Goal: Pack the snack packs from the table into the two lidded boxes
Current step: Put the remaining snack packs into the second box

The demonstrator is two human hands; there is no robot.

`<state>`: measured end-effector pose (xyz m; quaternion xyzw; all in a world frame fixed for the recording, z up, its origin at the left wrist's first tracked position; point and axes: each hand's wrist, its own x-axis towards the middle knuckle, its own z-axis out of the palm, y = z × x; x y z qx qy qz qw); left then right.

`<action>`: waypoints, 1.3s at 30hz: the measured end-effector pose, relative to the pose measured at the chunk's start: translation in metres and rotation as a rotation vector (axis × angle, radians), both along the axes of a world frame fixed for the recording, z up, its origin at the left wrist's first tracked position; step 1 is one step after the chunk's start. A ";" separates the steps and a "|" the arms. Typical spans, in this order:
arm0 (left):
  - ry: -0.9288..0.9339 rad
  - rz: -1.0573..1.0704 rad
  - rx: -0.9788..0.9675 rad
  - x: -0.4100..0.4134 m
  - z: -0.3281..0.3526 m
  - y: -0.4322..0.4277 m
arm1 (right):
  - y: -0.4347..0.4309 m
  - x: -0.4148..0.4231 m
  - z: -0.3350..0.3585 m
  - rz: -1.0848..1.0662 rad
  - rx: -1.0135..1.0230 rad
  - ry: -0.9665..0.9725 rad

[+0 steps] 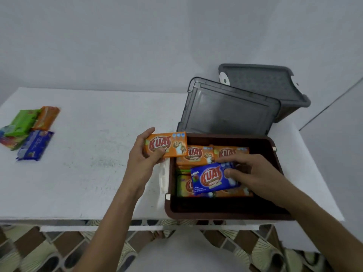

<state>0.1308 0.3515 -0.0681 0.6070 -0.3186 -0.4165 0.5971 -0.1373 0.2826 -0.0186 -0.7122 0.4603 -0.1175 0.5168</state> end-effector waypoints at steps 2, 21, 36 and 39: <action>-0.025 0.002 0.009 -0.001 0.000 -0.001 | 0.004 0.005 -0.013 -0.009 0.044 0.017; -0.096 -0.014 0.058 -0.004 -0.002 -0.002 | 0.004 0.038 -0.061 0.219 -0.162 0.446; -0.197 -0.119 0.017 -0.014 0.014 -0.002 | -0.010 0.038 -0.006 0.007 -0.301 0.033; -0.177 -0.168 -0.008 -0.017 0.020 -0.002 | -0.007 0.054 -0.009 0.019 -0.245 -0.113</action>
